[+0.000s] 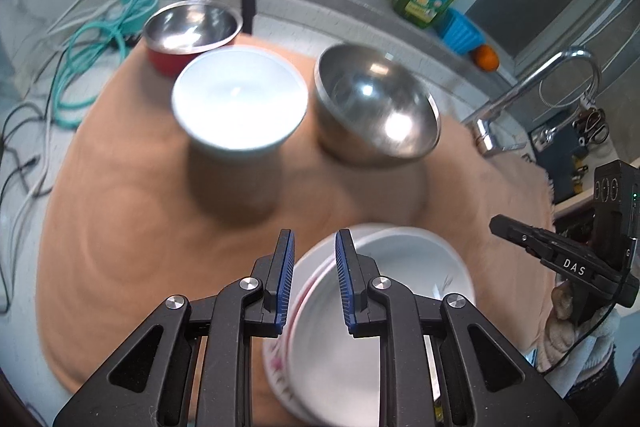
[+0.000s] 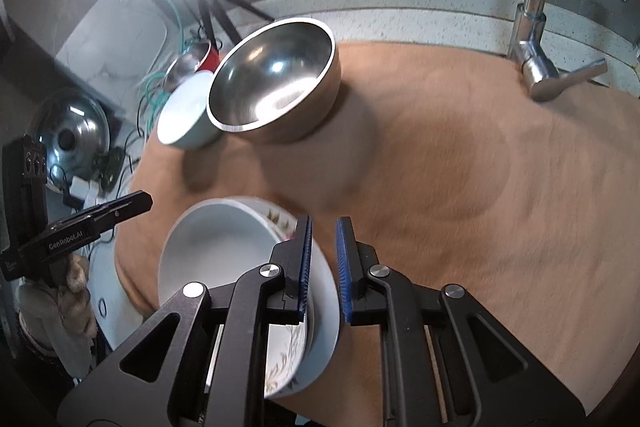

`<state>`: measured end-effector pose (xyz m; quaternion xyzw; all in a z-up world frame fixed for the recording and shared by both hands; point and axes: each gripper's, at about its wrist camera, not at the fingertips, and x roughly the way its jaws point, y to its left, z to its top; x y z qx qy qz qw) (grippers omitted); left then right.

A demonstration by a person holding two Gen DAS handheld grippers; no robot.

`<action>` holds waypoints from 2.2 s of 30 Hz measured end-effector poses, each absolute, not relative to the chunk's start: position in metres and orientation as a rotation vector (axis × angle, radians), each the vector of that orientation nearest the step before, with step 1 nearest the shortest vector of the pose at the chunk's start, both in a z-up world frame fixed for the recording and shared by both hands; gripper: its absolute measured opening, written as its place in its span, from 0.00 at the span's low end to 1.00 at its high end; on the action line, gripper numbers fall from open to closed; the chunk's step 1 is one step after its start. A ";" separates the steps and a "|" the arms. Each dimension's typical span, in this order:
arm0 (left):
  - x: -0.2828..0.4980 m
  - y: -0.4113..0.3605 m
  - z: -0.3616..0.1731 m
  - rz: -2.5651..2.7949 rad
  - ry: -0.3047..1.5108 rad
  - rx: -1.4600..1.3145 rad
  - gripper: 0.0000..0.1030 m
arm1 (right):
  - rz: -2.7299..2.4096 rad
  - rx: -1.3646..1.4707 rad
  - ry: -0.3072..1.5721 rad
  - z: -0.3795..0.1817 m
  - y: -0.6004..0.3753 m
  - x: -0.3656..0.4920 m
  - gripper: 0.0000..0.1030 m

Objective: Organize plates and bowls
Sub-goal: 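Move the left gripper to the large steel bowl rim and close, then lift the large steel bowl with the left gripper and carry it across the cloth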

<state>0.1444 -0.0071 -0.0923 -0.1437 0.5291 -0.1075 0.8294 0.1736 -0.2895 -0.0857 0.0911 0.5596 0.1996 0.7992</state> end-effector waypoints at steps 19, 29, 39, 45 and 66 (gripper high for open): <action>0.266 -0.015 -0.092 -0.194 1.098 -0.286 0.18 | 0.400 0.316 1.214 -0.103 -0.277 0.263 0.37; 0.288 -0.016 -0.106 -0.177 1.140 -0.258 0.18 | 0.409 0.326 1.251 -0.117 -0.266 0.277 0.37; 0.294 -0.024 -0.113 -0.214 1.169 -0.241 0.18 | 0.441 0.346 1.273 -0.119 -0.258 0.282 0.14; 0.294 -0.026 -0.114 -0.221 1.174 -0.233 0.16 | 0.441 0.346 1.271 -0.118 -0.256 0.284 0.14; 0.257 -0.086 -0.102 -0.322 1.157 -0.197 0.16 | 0.369 0.344 1.224 -0.098 -0.313 0.249 0.13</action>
